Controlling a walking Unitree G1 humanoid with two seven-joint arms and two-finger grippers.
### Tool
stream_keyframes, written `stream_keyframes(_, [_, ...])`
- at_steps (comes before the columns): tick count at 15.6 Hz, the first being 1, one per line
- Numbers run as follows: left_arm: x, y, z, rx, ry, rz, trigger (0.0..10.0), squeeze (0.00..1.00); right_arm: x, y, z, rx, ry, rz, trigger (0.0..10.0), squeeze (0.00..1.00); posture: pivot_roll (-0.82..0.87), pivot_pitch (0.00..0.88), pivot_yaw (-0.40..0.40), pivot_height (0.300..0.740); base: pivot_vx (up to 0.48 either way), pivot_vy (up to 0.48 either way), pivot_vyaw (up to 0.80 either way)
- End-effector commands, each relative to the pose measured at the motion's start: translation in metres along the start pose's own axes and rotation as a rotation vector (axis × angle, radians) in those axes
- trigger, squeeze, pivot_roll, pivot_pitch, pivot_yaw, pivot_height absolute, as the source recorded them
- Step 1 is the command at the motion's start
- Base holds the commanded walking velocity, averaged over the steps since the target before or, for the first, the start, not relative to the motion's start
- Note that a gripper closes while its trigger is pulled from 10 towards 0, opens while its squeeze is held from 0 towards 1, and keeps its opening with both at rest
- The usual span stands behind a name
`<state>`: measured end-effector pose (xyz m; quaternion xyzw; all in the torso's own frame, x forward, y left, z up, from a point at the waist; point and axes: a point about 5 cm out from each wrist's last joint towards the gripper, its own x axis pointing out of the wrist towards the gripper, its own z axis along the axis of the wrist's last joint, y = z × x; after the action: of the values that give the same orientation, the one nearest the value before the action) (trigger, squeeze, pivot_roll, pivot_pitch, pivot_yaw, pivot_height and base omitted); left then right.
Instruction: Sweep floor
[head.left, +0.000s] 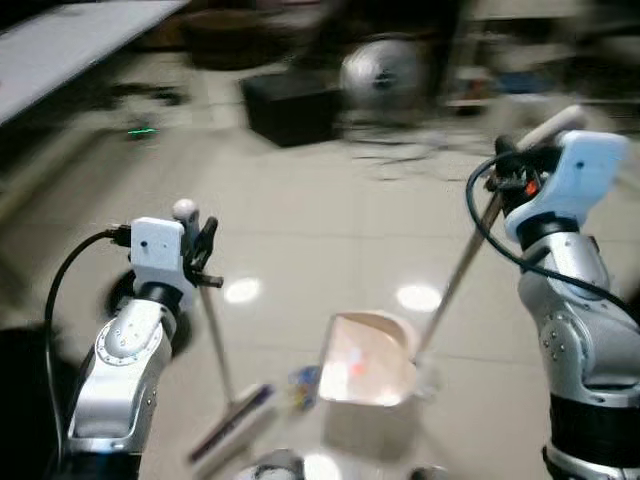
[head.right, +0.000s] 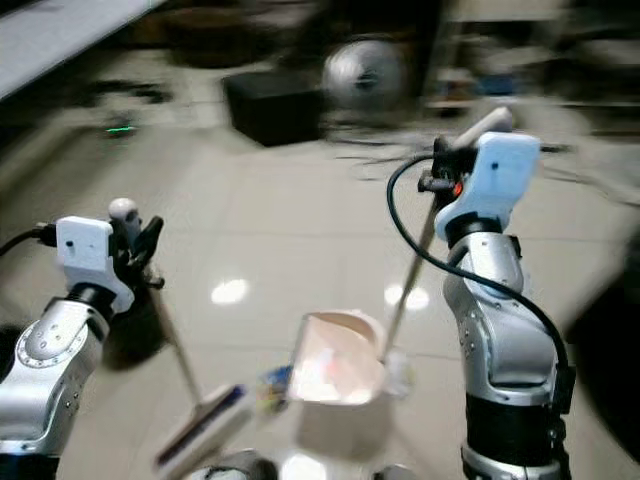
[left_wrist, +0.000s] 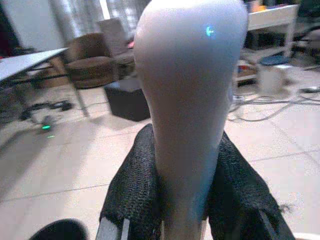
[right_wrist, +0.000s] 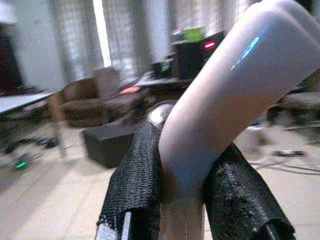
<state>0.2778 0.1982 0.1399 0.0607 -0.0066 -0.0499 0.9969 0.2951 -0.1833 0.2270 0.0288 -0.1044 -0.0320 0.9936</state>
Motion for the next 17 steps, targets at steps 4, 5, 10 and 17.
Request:
stream_keyframes(4, [-0.006, 0.003, 0.016, 0.039, -0.054, 0.053, 10.0, 0.00, 0.000, 0.002, 0.015, 0.040, -0.037, 0.017, 10.0, 0.00, 0.06, 0.000, 0.061, 0.740, 0.000, 0.000, 0.00])
stream_keyframes(5, [-0.003, 0.007, 0.016, 0.054, -0.034, 0.063, 10.0, 0.00, -0.003, -0.001, 0.011, 0.017, -0.023, -0.004, 10.0, 0.00, 0.06, 0.002, 0.073, 0.740, 0.000, 0.000, 0.00])
stream_keyframes(10, [0.011, -0.003, 0.027, 0.036, -0.063, 0.039, 10.0, 0.00, -0.014, -0.001, -0.012, -0.140, 0.016, -0.038, 10.0, 0.00, 0.07, 0.009, 0.092, 0.740, 0.000, 0.000, 0.00])
stream_keyframes(17, [0.015, -0.024, 0.031, -0.032, -0.108, 0.023, 10.0, 0.00, -0.021, 0.010, -0.029, -0.201, 0.036, -0.006, 10.0, 0.00, 0.07, 0.016, 0.079, 0.740, 0.177, 0.000, 0.57])
